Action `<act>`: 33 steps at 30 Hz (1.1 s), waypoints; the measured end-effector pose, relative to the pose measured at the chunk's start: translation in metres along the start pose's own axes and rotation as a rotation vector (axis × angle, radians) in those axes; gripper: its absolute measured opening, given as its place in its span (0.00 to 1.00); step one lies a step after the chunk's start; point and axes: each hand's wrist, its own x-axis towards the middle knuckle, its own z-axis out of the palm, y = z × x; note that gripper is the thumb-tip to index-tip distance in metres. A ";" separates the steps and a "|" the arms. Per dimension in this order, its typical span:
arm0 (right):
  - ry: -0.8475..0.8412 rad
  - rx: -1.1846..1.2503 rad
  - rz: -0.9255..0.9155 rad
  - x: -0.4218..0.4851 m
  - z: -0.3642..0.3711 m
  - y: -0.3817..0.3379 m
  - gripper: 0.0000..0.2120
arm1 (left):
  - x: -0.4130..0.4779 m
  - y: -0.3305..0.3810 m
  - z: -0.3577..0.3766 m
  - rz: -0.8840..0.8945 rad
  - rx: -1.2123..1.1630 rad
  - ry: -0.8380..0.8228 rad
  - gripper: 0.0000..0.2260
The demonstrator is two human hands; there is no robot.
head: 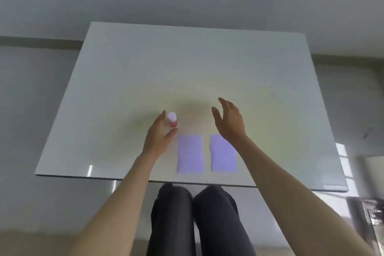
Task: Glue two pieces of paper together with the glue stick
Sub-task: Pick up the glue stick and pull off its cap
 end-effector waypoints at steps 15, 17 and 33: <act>0.116 0.490 -0.202 -0.057 0.024 -0.015 0.37 | -0.023 0.006 0.020 0.703 0.041 0.506 0.14; 0.055 0.541 -0.248 -0.078 0.025 -0.011 0.26 | -0.044 0.010 0.018 0.708 0.073 0.499 0.14; 0.028 0.623 -0.302 -0.111 0.011 0.005 0.17 | -0.083 0.024 0.025 0.724 0.186 0.518 0.11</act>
